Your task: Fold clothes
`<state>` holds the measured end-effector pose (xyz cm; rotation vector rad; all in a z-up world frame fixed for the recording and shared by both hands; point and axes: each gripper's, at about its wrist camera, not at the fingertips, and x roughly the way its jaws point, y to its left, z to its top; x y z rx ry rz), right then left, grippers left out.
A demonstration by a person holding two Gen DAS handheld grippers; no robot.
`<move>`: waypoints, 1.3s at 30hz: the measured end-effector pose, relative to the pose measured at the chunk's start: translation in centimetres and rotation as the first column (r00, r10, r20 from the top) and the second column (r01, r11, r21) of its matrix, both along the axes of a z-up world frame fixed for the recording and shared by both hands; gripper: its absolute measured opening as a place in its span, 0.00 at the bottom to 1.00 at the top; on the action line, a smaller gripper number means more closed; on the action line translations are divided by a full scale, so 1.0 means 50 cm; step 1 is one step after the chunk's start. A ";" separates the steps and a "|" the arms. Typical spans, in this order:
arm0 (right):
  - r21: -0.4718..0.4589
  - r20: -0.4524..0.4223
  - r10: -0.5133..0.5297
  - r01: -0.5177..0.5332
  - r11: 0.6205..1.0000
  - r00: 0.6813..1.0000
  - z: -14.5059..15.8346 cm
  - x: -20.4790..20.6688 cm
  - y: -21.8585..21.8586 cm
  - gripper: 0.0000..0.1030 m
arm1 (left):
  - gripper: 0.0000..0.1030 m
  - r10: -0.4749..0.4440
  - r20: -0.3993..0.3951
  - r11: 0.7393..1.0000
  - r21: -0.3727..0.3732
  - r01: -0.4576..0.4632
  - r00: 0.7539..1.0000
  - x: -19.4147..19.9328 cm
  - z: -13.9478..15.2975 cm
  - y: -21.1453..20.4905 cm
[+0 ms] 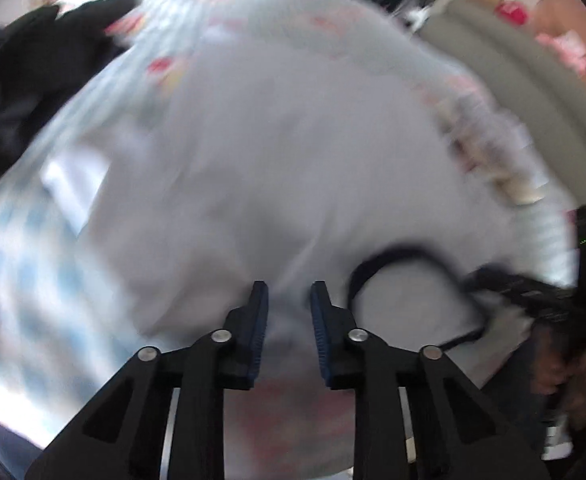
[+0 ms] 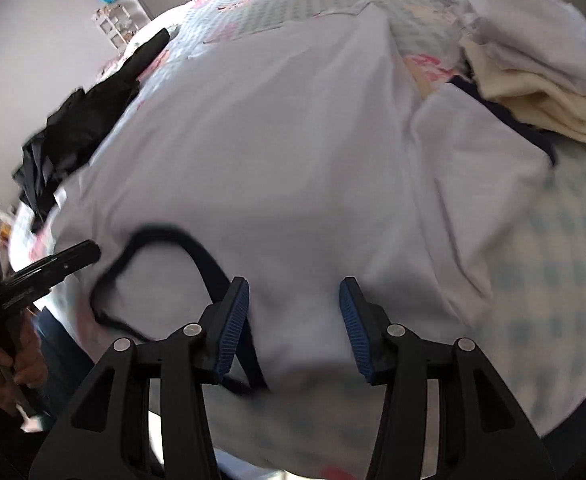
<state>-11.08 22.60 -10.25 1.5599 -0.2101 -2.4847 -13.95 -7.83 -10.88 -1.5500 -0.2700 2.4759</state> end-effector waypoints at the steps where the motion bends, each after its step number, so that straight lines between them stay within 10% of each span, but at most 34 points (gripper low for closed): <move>1: 0.046 -0.010 0.002 -0.001 0.999 1.000 0.000 0.003 0.004 0.46 | 0.13 0.014 0.018 1.000 -0.005 -0.014 1.000 0.010 -0.004 -0.014; 8: 0.020 -0.024 -0.045 0.046 0.999 0.999 0.020 0.060 0.054 0.47 | 0.12 0.049 -0.075 0.979 0.203 -0.033 0.996 0.050 0.065 -0.079; 12: -0.032 -0.076 -0.052 0.049 0.998 0.996 0.034 0.046 0.036 0.48 | 0.12 -0.005 -0.096 0.990 0.136 0.018 0.995 0.011 0.057 -0.026; 17: 0.049 0.018 -0.028 0.027 0.998 0.999 -0.043 -0.009 -0.024 0.51 | 0.11 0.002 0.068 0.996 0.093 -0.008 0.998 0.015 -0.027 0.035; 23: -0.026 0.019 -0.055 0.055 0.998 0.998 -0.043 0.032 -0.011 0.51 | 0.14 0.004 0.065 0.975 0.222 -0.018 0.998 0.096 0.000 -0.007; 27: -0.094 0.000 -0.098 0.098 0.991 0.995 0.004 0.046 0.021 0.52 | 0.51 0.203 0.027 0.923 0.329 -0.200 0.979 0.130 0.033 -0.115; 30: -0.145 -0.031 -0.206 0.199 0.969 0.978 0.019 0.050 0.060 0.62 | 0.51 0.327 0.038 0.877 0.361 -0.318 0.944 0.132 0.025 -0.170; 36: -0.165 0.055 -0.285 0.290 0.943 0.957 -0.038 0.010 0.086 0.65 | 0.50 0.318 0.051 0.897 0.309 -0.318 0.947 0.097 -0.008 -0.146; 39: -0.136 0.057 -0.249 0.254 0.958 0.967 -0.047 -0.006 0.068 0.66 | 0.25 0.333 0.015 0.907 0.269 -0.325 0.943 0.099 0.001 -0.145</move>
